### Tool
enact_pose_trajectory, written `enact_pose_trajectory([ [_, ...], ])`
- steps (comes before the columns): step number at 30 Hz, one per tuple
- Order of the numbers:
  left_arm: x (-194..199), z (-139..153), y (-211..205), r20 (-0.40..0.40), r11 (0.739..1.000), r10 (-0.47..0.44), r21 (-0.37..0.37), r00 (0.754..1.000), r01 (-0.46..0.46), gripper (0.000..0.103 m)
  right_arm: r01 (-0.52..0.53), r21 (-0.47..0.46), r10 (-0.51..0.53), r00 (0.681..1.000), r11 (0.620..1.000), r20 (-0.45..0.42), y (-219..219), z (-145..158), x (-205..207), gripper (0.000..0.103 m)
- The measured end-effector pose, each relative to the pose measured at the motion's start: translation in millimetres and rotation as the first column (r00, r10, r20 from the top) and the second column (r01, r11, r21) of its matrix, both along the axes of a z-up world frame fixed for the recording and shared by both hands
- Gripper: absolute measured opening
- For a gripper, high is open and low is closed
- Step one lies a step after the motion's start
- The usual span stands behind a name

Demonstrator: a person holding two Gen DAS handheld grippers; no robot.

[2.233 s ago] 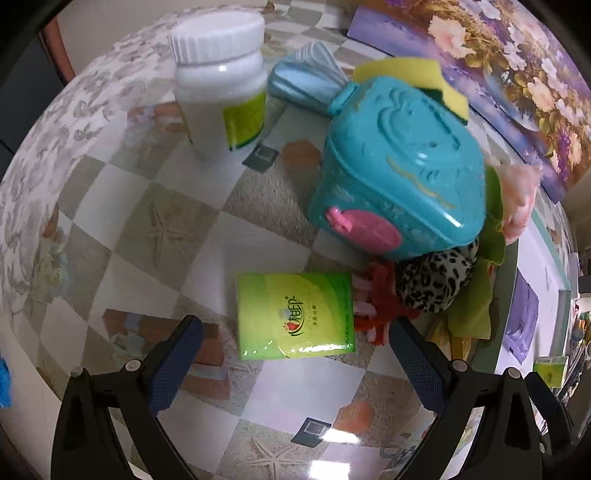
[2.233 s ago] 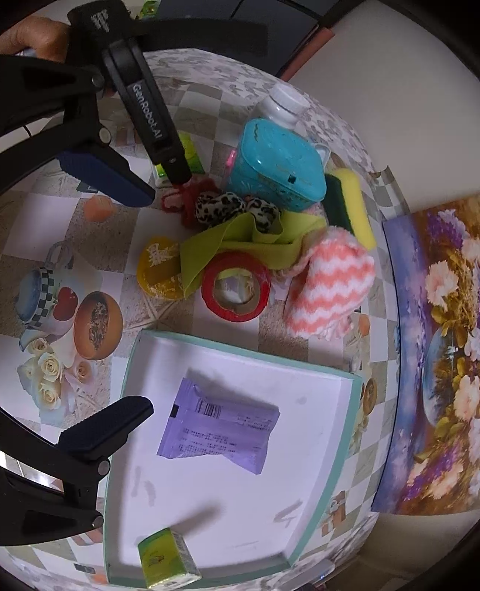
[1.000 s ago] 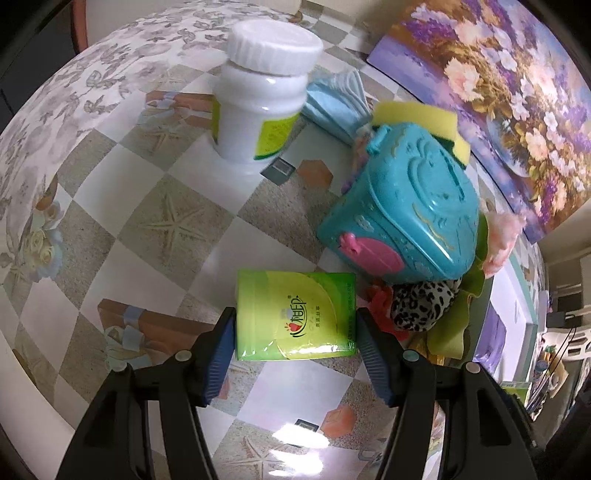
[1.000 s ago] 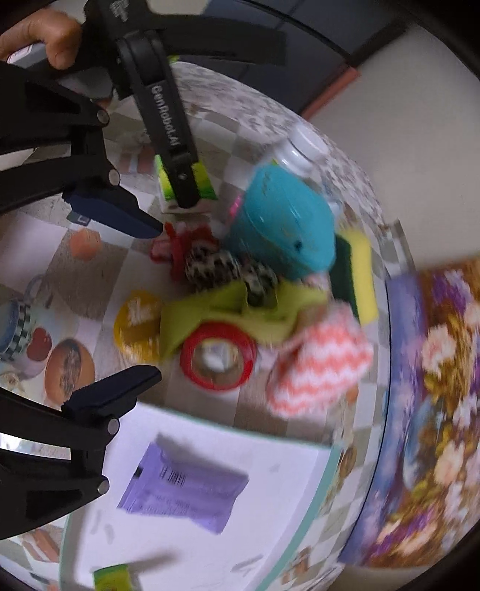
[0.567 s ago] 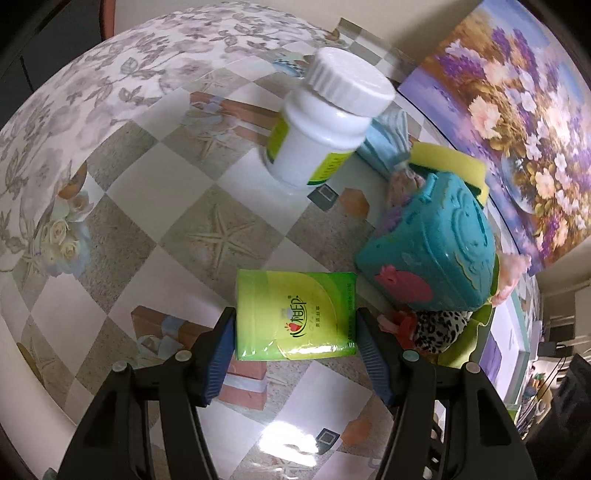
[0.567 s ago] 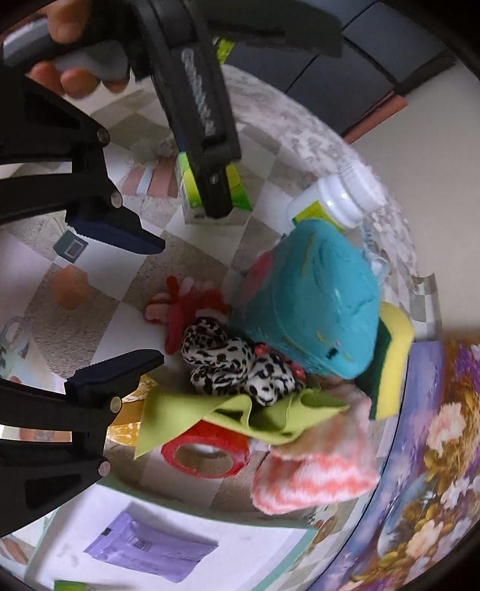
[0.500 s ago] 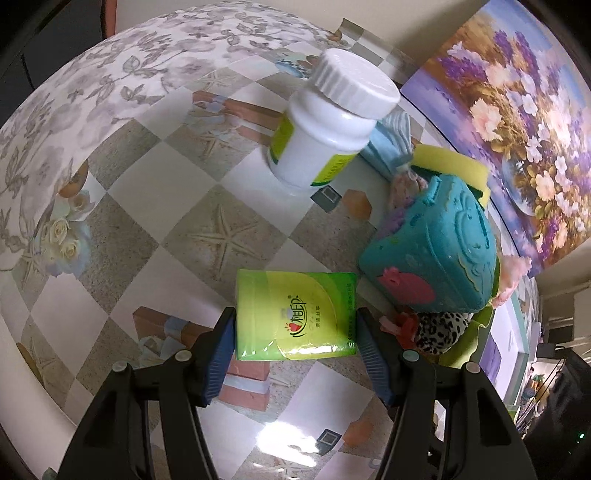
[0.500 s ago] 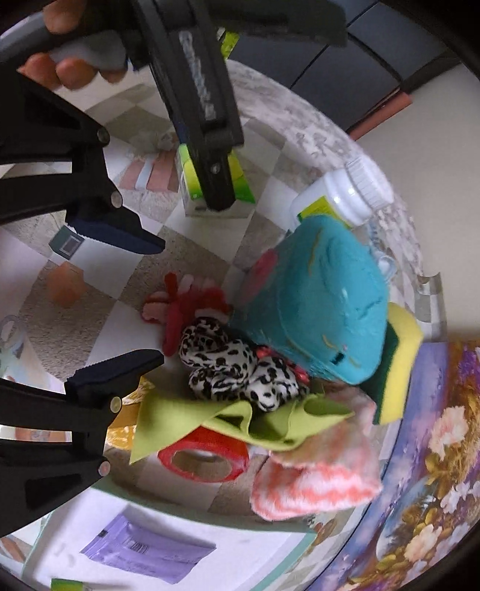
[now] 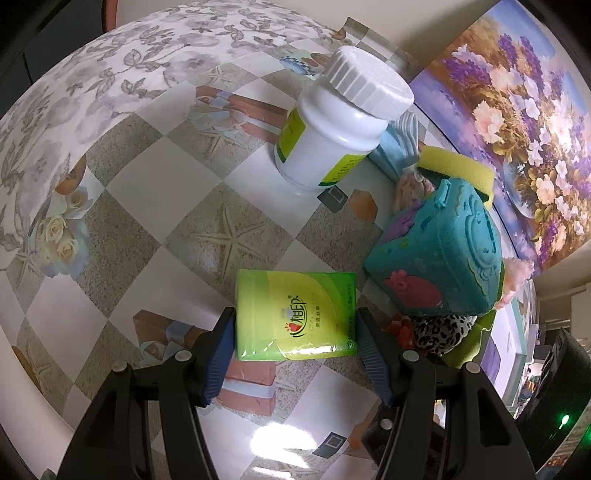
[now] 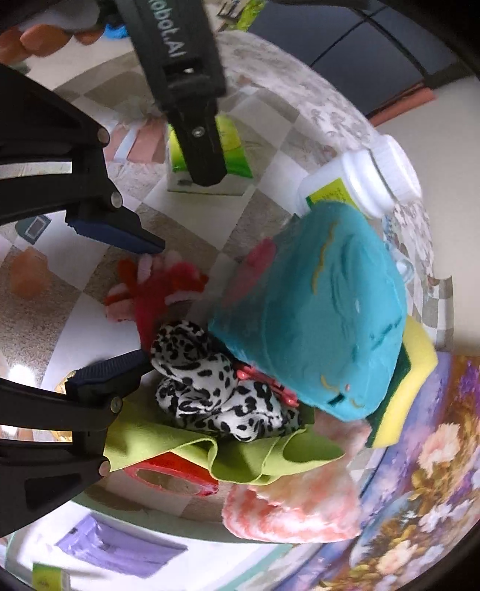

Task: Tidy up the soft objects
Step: 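Grasp the red plush toy with the right gripper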

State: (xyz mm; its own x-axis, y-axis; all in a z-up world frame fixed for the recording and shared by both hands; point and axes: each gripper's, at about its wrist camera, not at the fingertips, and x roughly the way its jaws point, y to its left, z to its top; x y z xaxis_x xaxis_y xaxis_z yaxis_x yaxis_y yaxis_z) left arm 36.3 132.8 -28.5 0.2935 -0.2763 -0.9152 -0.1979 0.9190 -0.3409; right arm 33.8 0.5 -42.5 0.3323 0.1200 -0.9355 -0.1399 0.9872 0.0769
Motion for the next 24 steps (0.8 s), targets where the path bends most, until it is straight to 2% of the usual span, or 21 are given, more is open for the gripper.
enact_pose_trajectory([
  [5, 0, -2, -4, -0.008, 1.0, 0.003, 0.014, 1.0, -0.003, 0.065, -0.012, -0.036, 0.013, 1.0, 0.999, 0.014, 12, -2, 0, 0.05],
  [11, -4, -4, -6, -0.019, 0.999, 0.011, 0.033, 1.0, -0.01, 0.065, -0.02, -0.027, 0.021, 1.0, 0.999, 0.018, 13, 1, -12, 0.046],
  [18, -12, -5, -4, -0.029, 0.999, 0.019, 0.05, 0.999, -0.017, 0.065, -0.01, 0.04, 0.009, 1.0, 0.999, 0.026, -12, 24, -37, 0.045],
  [24, -20, 7, -9, -0.006, 0.997, 0.022, 0.079, 1.0, -0.022, 0.065, 0.008, 0.108, -0.014, 0.998, 0.994, 0.057, -26, 50, -51, 0.045],
])
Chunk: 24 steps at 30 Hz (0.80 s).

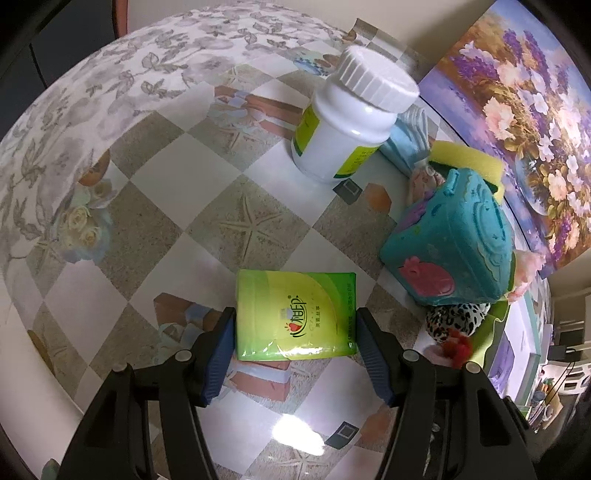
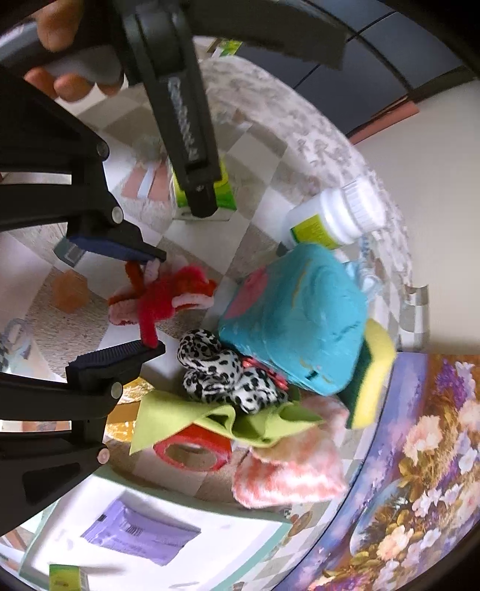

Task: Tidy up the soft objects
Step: 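Grasp the red plush toy with the right gripper, then drop red plush toy into tray with right gripper while left gripper carries tissue pack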

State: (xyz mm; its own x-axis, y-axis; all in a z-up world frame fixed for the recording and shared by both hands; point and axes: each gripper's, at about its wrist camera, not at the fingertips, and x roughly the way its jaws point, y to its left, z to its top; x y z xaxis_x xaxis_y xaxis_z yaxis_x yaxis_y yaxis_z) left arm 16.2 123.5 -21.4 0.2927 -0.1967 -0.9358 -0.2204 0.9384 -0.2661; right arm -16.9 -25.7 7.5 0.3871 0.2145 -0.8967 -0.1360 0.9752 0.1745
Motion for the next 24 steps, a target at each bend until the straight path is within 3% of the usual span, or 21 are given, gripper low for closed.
enact_pose_trajectory([
  [11, -17, 43, -22, 0.082, 0.999, -0.017, 0.039, 0.996, 0.014, 0.065, 0.138, 0.108, -0.146, 0.987, 0.985, 0.073, -60, 48, -9, 0.045],
  [21, -12, 85, -79, 0.146, 0.986, -0.152, 0.085, 0.978, 0.14, 0.065, 0.325, 0.087, -0.334, 0.936, 0.942, 0.115, -131, 72, -9, 0.045],
  [24, -7, 96, -105, 0.163, 0.973, -0.203, 0.144, 0.966, 0.18, 0.065, 0.39, 0.04, -0.392, 0.912, 0.92, 0.124, -151, 73, -9, 0.045],
])
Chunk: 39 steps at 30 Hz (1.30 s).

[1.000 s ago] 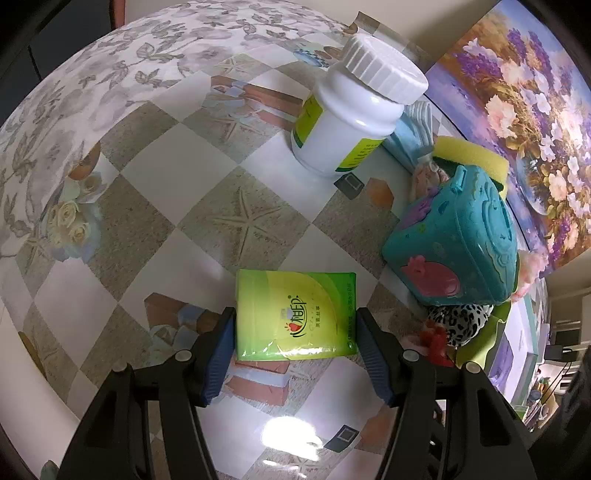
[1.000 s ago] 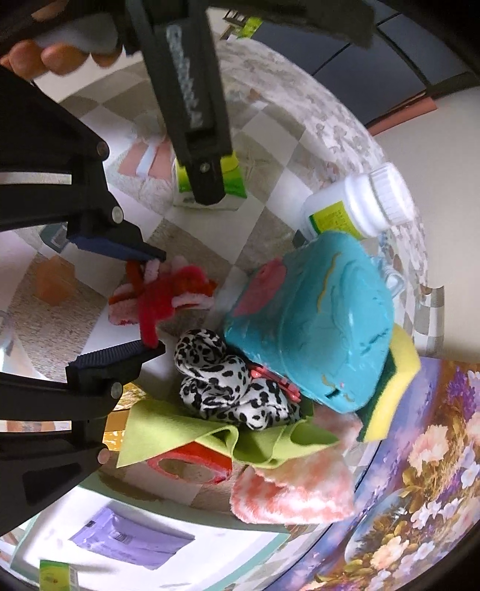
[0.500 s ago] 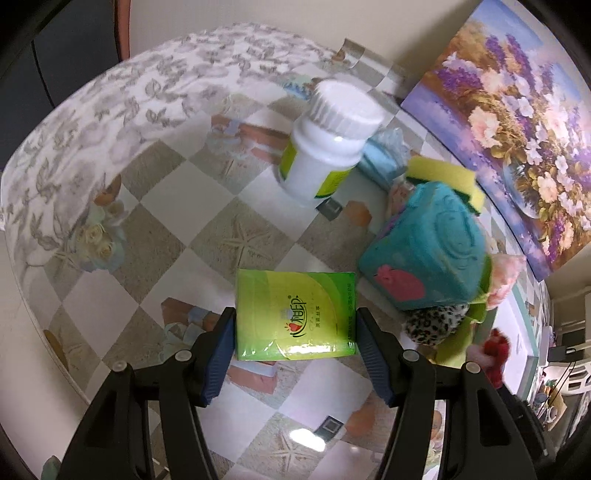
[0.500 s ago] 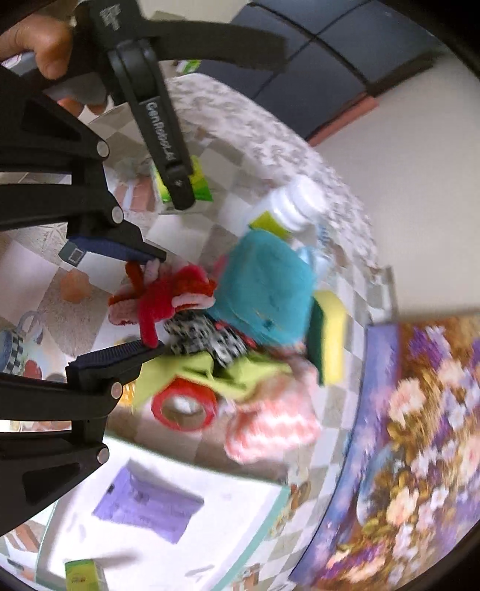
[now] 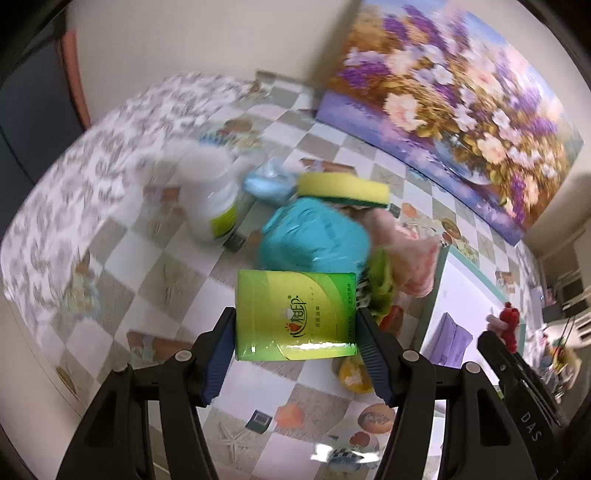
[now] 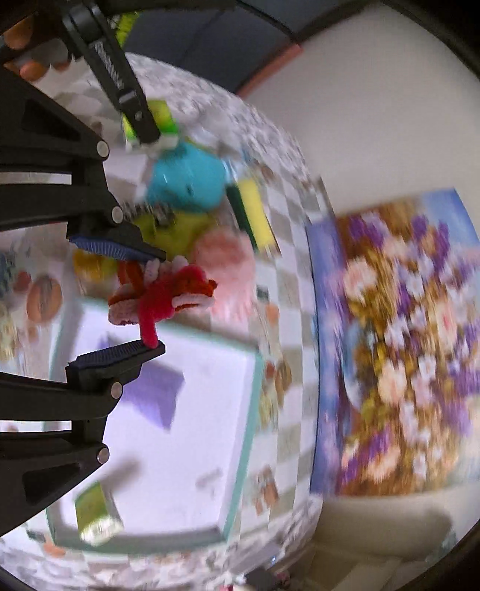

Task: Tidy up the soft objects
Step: 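Drop red plush toy into tray with right gripper while left gripper carries tissue pack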

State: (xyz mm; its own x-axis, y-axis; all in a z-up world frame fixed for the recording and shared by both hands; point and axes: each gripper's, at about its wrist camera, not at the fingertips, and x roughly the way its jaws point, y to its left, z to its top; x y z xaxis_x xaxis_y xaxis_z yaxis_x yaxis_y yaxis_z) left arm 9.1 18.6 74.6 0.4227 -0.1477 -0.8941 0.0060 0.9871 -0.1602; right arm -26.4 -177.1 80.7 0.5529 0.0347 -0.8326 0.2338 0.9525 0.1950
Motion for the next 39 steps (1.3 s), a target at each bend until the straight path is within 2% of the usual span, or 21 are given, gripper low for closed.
enact_pose_trajectory([
  [4, 9, 10, -26, 0.005, 0.999, -0.041, 0.009, 0.999, 0.041, 0.065, 0.073, -0.043, -0.073, 0.997, 0.996, -0.016, -28, 1, -3, 0.045],
  [8, 16, 18, -60, 0.014, 0.996, -0.089, 0.03, 0.996, 0.089, 0.065, 0.145, -0.021, -0.145, 0.989, 0.989, -0.028, -58, -1, -6, 0.045],
  [13, 20, 19, -110, 0.009, 0.987, -0.158, 0.016, 0.987, 0.158, 0.065, 0.23, 0.016, -0.229, 0.972, 0.973, -0.054, -94, -8, -9, 0.045],
  [19, 29, 8, -159, -0.013, 0.978, -0.207, 0.005, 0.978, 0.207, 0.065, 0.321, 0.02, -0.318, 0.943, 0.947, -0.103, -133, -20, -12, 0.045],
  [26, 35, -8, -200, -0.034, 0.967, -0.255, -0.002, 0.966, 0.255, 0.065, 0.443, 0.054, -0.434, 0.892, 0.895, -0.124, -184, -33, -24, 0.045],
  [29, 37, -19, -214, -0.045, 0.962, -0.274, -0.015, 0.961, 0.274, 0.065, 0.487, 0.002, -0.483, 0.865, 0.873, -0.136, -200, -34, -30, 0.045],
  [33, 44, -36, -229, -0.074, 0.956, -0.294, -0.026, 0.953, 0.293, 0.065, 0.515, 0.014, -0.509, 0.851, 0.857, -0.129, -218, -37, -34, 0.045],
  [39, 49, -57, -249, -0.106, 0.944, -0.329, -0.044, 0.938, 0.326, 0.065, 0.525, 0.018, -0.513, 0.837, 0.851, -0.189, -227, -62, -28, 0.047],
])
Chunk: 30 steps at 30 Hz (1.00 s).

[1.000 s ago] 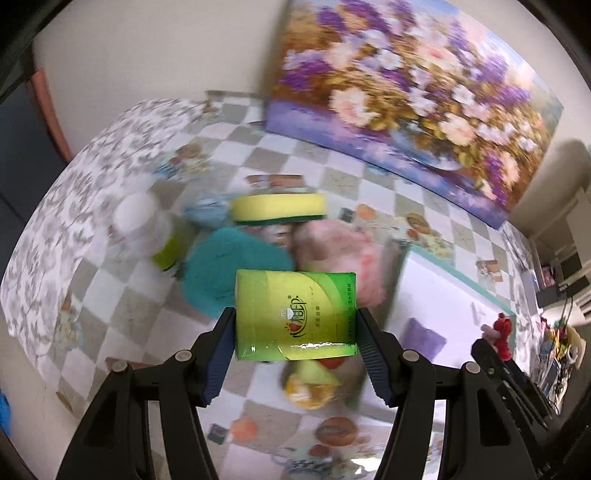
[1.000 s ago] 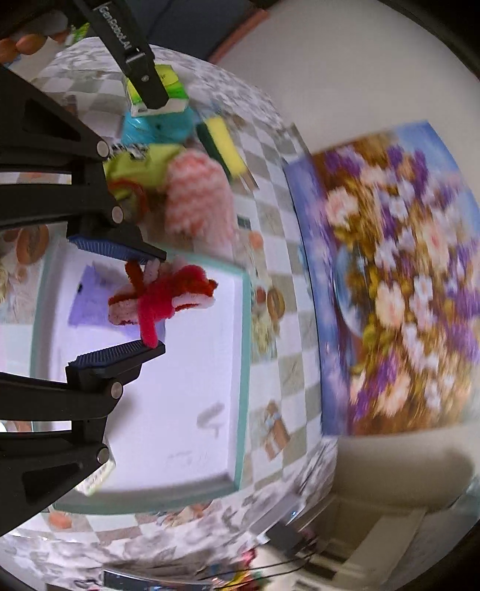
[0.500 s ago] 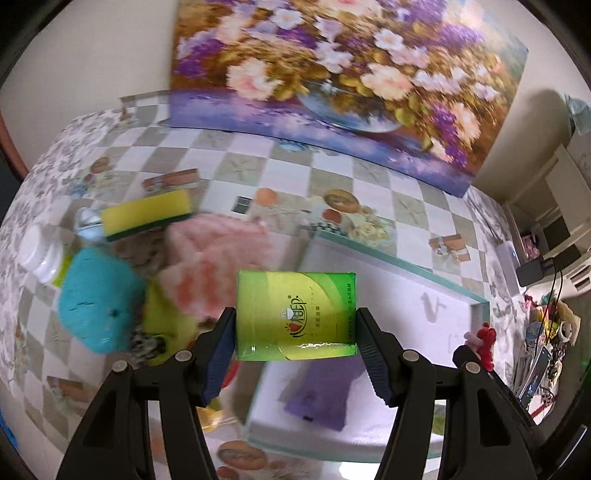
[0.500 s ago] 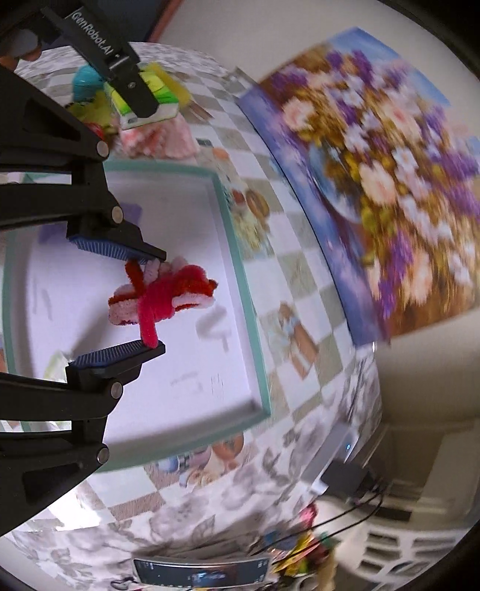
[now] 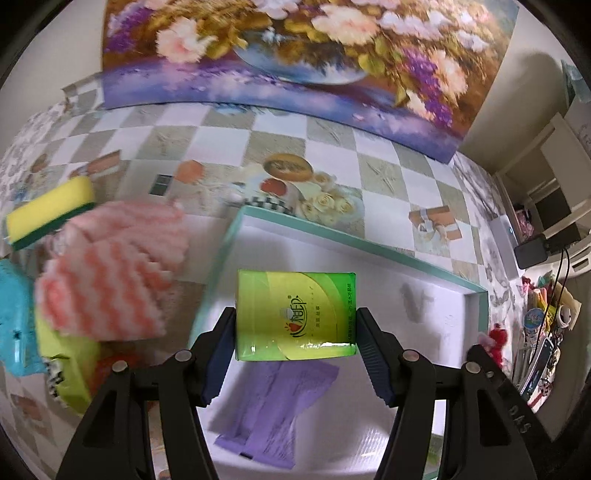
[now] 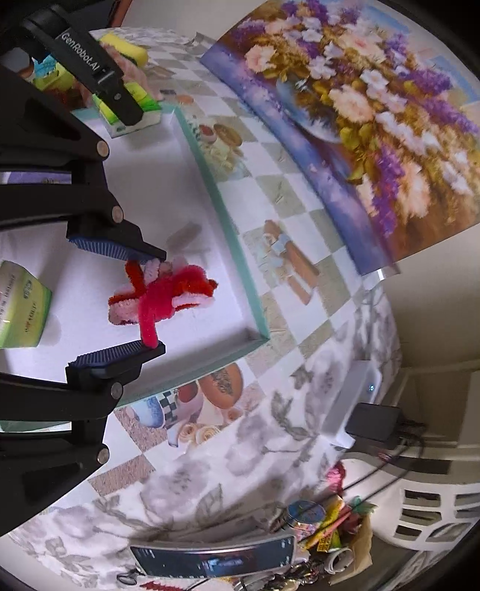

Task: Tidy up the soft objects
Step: 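Drop red plush toy into tray with right gripper while left gripper carries tissue pack, then release the green tissue pack into the tray with the left gripper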

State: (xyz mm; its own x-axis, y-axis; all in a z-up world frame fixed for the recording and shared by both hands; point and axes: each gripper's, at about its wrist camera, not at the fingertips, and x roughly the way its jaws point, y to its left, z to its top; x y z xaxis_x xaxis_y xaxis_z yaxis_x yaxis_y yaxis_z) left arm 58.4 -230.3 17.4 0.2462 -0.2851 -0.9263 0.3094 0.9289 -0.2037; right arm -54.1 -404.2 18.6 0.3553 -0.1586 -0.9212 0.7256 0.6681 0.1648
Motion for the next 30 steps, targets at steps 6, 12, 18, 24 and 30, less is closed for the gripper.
enact_pose_trajectory([
  [6, 5, -15, -6, -0.033, 1.0, -0.019, -0.007, 0.999, 0.019, 0.065, -0.025, 0.016, 0.026, 0.998, 1.0, -0.053, 4, -17, 7, 0.048],
  [12, 6, -9, 2, -0.015, 0.999, 0.009, 0.047, 1.0, -0.008, 0.081, -0.014, -0.012, 0.014, 0.998, 1.0, -0.057, 4, -4, 5, 0.064],
  [18, 7, 7, 13, -0.003, 0.998, 0.032, 0.056, 0.999, -0.032, 0.085, -0.023, -0.052, 0.018, 0.996, 0.998, -0.092, 8, 11, 3, 0.073],
  [24, 8, 18, 27, 0.036, 0.991, 0.092, 0.089, 0.995, -0.095, 0.098, -0.028, -0.077, 0.019, 0.993, 0.997, -0.12, 11, 21, 0, 0.092],
  [30, 7, 18, 41, 0.039, 0.986, 0.132, 0.095, 0.991, -0.135, 0.101, -0.052, -0.115, 0.036, 0.99, 0.992, -0.134, 17, 28, 1, 0.103],
])
